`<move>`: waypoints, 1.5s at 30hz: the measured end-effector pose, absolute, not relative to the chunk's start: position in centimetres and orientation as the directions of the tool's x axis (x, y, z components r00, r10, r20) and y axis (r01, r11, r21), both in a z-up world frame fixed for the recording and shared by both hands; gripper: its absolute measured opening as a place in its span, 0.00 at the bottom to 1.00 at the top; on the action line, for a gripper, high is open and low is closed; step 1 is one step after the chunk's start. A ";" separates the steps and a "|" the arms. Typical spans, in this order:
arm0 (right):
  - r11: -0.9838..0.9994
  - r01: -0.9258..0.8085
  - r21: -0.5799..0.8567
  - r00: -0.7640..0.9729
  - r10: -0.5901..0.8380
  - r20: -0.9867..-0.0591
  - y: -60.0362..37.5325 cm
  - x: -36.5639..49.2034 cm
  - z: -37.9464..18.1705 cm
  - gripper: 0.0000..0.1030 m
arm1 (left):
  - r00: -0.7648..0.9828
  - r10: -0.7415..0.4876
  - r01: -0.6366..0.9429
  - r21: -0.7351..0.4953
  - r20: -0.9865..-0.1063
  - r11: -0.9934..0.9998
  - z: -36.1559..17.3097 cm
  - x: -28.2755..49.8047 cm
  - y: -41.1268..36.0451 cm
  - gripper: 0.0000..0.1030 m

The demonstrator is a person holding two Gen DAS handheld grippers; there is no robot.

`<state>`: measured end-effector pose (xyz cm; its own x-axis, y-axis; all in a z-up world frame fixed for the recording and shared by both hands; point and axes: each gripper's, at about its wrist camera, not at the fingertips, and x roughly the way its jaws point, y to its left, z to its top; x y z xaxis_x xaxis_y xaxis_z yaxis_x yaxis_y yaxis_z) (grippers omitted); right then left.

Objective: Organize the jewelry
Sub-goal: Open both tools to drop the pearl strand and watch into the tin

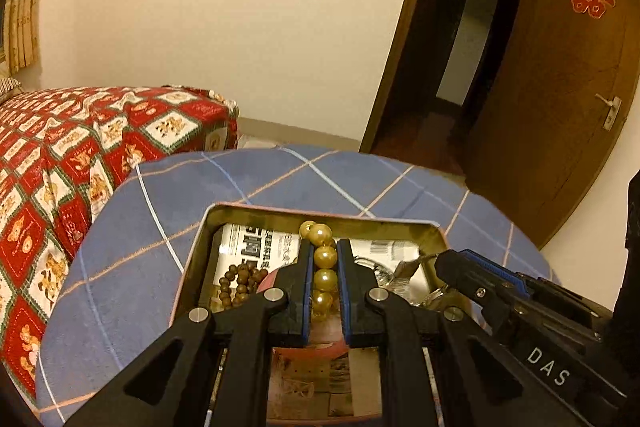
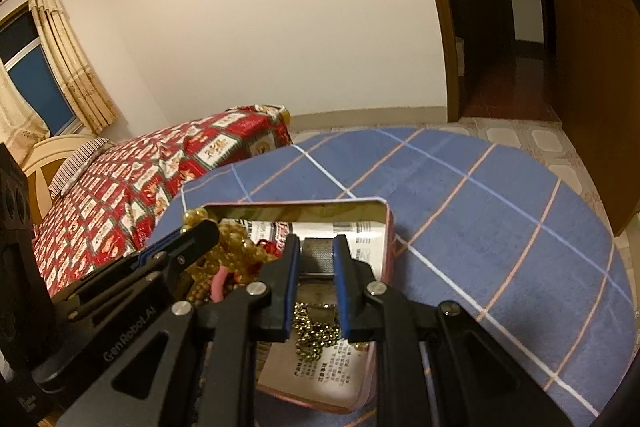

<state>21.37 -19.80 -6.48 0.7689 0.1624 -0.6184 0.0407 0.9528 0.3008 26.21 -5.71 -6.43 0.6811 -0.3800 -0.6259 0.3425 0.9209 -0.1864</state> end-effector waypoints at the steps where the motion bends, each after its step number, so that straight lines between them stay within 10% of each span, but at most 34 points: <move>1: 0.953 0.041 0.299 0.766 0.162 -0.622 -19.8 21.5 -6.7 0.19 | 0.678 -0.375 0.339 -0.182 -0.632 0.923 -6.7 26.3 -5.7 0.10; 14: 0.958 0.038 0.284 0.712 0.174 -0.680 -19.5 22.5 -9.1 0.21 | 0.645 -0.279 0.292 -0.108 -0.711 0.950 -10.4 27.6 -5.8 0.10; 18: 0.949 0.034 0.313 0.719 0.194 -0.668 -19.6 21.9 -8.9 0.40 | 0.655 -0.221 0.274 -0.045 -0.723 0.961 -10.4 26.9 -6.1 0.11; 21: 0.951 0.040 0.307 0.749 0.175 -0.639 -19.6 20.8 -7.8 0.51 | 0.661 -0.185 0.265 -0.005 -0.727 0.964 -9.7 26.2 -6.3 0.24; 23: 0.952 0.045 0.302 0.766 0.161 -0.622 -19.8 19.9 -7.0 0.51 | 0.686 -0.149 0.237 0.025 -0.712 0.971 -8.9 25.3 -6.1 0.57; 25: 0.950 0.051 0.308 0.774 0.158 -0.613 -19.9 19.2 -6.4 0.52 | 0.718 -0.119 0.206 0.046 -0.686 0.977 -8.2 24.5 -5.7 0.67; 45: 0.961 0.066 0.269 0.748 0.131 -0.650 -18.0 11.4 -7.3 0.52 | 0.731 -0.091 0.139 0.017 -0.676 0.990 -6.6 14.6 -3.1 0.67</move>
